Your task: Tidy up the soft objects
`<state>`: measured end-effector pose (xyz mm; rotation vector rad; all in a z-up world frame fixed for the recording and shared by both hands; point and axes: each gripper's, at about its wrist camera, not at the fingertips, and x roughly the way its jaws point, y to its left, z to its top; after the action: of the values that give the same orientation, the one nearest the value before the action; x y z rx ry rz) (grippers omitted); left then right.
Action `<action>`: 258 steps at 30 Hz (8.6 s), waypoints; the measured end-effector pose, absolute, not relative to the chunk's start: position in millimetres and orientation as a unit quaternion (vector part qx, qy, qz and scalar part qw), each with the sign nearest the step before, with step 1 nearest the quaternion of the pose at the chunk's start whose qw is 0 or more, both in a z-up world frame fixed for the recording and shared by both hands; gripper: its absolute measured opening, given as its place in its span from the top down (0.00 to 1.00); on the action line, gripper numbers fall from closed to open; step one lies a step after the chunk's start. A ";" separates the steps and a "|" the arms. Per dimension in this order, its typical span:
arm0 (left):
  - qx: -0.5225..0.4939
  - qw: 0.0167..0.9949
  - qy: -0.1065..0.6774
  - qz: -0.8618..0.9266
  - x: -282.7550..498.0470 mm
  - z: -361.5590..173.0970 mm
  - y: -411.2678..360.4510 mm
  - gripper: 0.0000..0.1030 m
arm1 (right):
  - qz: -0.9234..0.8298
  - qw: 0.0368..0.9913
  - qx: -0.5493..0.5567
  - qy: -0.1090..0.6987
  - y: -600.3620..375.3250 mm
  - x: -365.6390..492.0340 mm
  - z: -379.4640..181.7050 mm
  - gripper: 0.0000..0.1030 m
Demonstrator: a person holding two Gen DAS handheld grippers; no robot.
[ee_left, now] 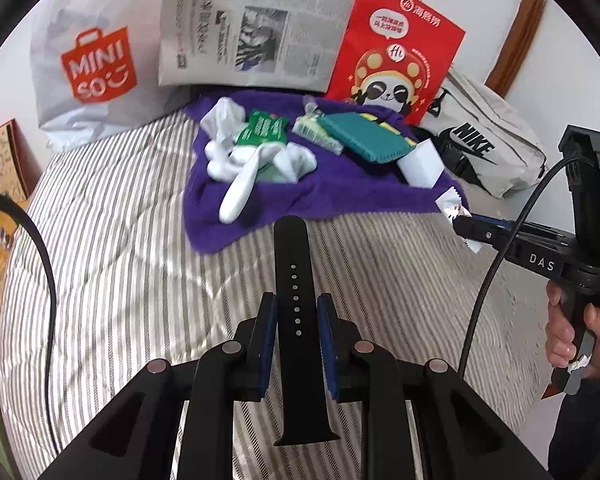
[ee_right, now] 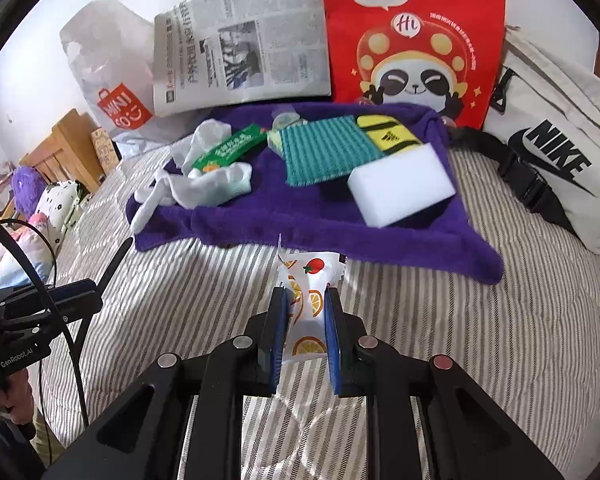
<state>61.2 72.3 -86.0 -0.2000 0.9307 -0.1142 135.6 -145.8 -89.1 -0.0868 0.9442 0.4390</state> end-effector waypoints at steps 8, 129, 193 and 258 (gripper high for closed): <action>-0.090 0.892 0.437 -0.065 86.3 -63.6 68.1 0.81 | 0.224 0.869 -0.030 0.440 -142.1 159.1 -68.5 0.82; -0.106 0.842 0.528 -0.016 280.4 -130.4 35.3 0.80 | 0.223 0.853 -0.033 0.472 -158.5 217.6 -105.5 0.32; -0.074 0.916 0.393 0.040 1.1 4.7 20.6 0.08 | 0.080 0.917 -0.034 0.390 -189.5 41.2 -15.2 0.04; -0.059 0.915 0.396 0.051 -9.7 11.2 14.4 0.08 | 0.074 0.923 -0.047 0.374 -185.1 22.2 1.3 0.04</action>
<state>-9.7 14.4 11.2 -0.1221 0.8153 0.1055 22.2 -185.1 1.3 -0.0968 0.7668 0.1524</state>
